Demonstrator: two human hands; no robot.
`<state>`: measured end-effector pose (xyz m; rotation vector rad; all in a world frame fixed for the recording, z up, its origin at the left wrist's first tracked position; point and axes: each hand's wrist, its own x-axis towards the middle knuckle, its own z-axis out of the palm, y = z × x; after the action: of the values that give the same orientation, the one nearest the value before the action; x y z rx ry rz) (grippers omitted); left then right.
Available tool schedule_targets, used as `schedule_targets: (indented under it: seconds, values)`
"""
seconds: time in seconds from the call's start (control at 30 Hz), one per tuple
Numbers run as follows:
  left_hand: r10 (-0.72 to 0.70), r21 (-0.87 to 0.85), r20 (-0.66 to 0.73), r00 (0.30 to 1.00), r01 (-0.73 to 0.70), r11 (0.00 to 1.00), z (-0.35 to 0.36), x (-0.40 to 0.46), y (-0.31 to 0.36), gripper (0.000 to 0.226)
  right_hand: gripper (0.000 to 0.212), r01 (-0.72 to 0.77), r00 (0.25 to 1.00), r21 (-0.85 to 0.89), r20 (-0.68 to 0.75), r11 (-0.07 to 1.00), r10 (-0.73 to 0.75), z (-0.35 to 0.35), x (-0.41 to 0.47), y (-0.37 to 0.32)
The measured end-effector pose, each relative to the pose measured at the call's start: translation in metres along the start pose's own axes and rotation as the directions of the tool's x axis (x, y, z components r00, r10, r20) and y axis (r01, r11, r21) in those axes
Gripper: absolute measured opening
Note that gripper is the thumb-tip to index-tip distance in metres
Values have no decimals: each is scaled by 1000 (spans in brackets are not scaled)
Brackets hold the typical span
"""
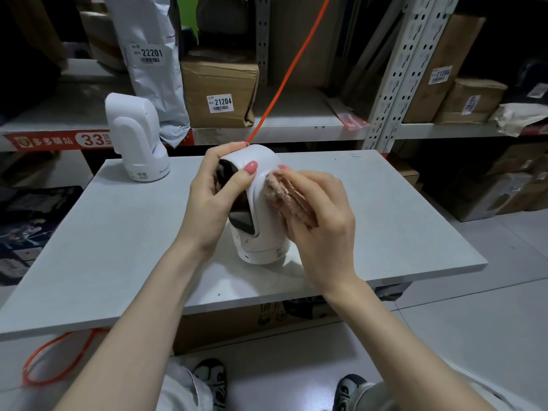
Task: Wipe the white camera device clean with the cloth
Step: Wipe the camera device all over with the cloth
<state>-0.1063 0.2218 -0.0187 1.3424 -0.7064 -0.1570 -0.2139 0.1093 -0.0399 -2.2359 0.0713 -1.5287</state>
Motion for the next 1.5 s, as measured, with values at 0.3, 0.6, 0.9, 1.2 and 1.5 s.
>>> schedule_targets:
  seconds: [0.3, 0.6, 0.9, 1.2, 1.5]
  values:
    - [-20, -23, -39, 999, 19, 1000, -1, 4, -1, 28, 20, 120, 992, -61, 50, 991, -117, 2, -12, 3]
    - [16, 10, 92, 996, -17, 1000, 7, -3, 4, 33, 29, 72, 996, -77, -39, 994, -75, -3, 1, 0]
    - [-18, -25, 39, 999, 19, 1000, 2, 0, 2, 30, 25, 127, 991, -62, 61, 990, -123, 2, -14, -3]
    - [-1, -22, 73, 997, 2, 1000, 7, -2, 1, 37, 27, -36, 999, 45, -1, 998, 36, -1, -5, 4]
    - [-55, -77, 18, 998, 56, 995, -6, 2, -3, 35, 25, -65, 996, 79, 58, 995, 60, 2, -9, 0]
